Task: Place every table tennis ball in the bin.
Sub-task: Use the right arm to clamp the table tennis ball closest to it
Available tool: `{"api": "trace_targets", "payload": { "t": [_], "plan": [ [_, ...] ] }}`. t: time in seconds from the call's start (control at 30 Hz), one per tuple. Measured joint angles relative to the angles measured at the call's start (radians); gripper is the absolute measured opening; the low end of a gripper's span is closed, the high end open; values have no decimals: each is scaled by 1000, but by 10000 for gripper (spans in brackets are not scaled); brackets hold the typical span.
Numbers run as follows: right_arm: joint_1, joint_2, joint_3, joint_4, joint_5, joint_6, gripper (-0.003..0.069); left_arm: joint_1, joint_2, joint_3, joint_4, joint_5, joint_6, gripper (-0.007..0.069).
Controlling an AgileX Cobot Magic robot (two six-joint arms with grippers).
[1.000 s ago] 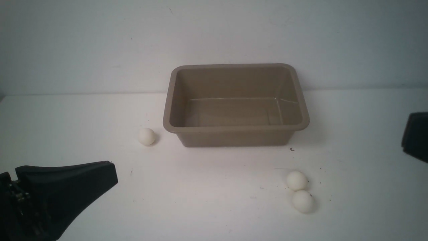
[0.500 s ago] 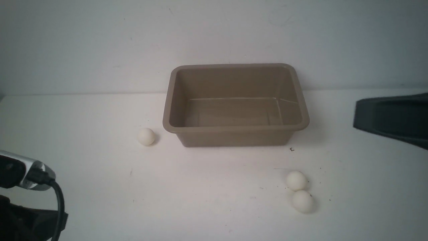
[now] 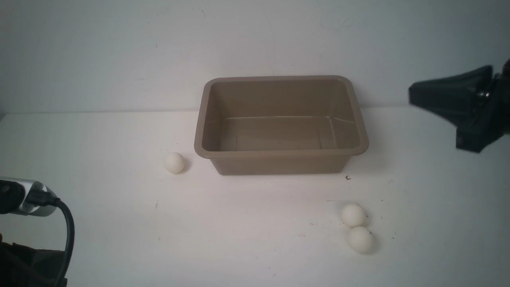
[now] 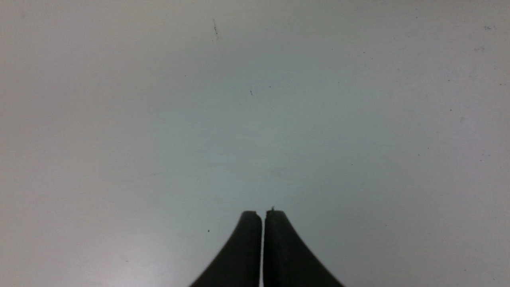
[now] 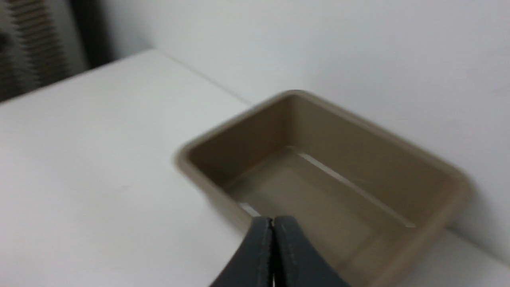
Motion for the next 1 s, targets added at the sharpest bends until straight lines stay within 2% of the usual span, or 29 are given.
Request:
{"api": "trace_targets", "payload": {
  "t": [0.17, 0.23, 0.3, 0.33, 0.43, 0.47, 0.5, 0.53, 0.57, 0.6, 0.63, 0.67, 0.7, 0.73, 0.87, 0.93, 1.0],
  "plan": [
    [0, 0, 0, 2, 390, -49, -8, 0, 0, 0, -7, 1, 1, -4],
    [0, 1, 1, 15, 596, -78, -8, 0, 0, 0, -10, 1, 1, -4],
    [0, 1, 3, 81, 795, -136, -8, 0, 0, 0, -10, 1, 1, -4],
    [0, 1, 4, 106, 838, -160, -8, 0, 0, 0, -10, 1, 1, -4],
    [0, 1, 4, 473, 1249, -382, -8, 0, 0, 0, -13, 1, 1, -4],
    [0, 1, 4, 498, 1249, -398, -8, 0, 0, 0, -15, 1, 1, -4],
    [0, 1, 4, 573, 1320, -445, -8, 0, 0, 0, -19, 1, 1, -4],
    [-1, 1, 4, 704, 1393, -530, -8, 0, 0, 0, -24, 1, 1, -4],
    [-1, 1, 6, 921, 1452, -684, -8, 0, 0, 0, -31, 1, 1, -4],
    [-1, 1, 8, 1088, 1469, -821, -8, 0, 0, 0, -39, 1, 1, -4],
    [1, 1, 9, 1174, 1468, -896, -8, 0, 0, 0, -45, 1, 1, -4],
    [5, 1, 10, 1339, 1456, -1050, -8, 0, 0, 0, -49, 1, 4, -4],
    [12, 1, 10, 1416, 1447, -1126, -8, 0, 0, 0, -54, 1, 10, -4],
    [27, 1, 10, 1580, 1421, -1290, -8, 0, 0, 0, -56, 1, 17, -4],
    [97, 1, 10, 1883, 1363, -1568, -8, 0, 0, 0, -56, 1, 31, -4],
    [142, 8, 10, 1949, 1367, -1624, -8, 0, 0, 0, -56, 1, 32, -4],
    [182, 28, 10, 1956, 1378, -1638, -8, 0, 0, 0, -56, 1, 32, -4]
  ]
}}
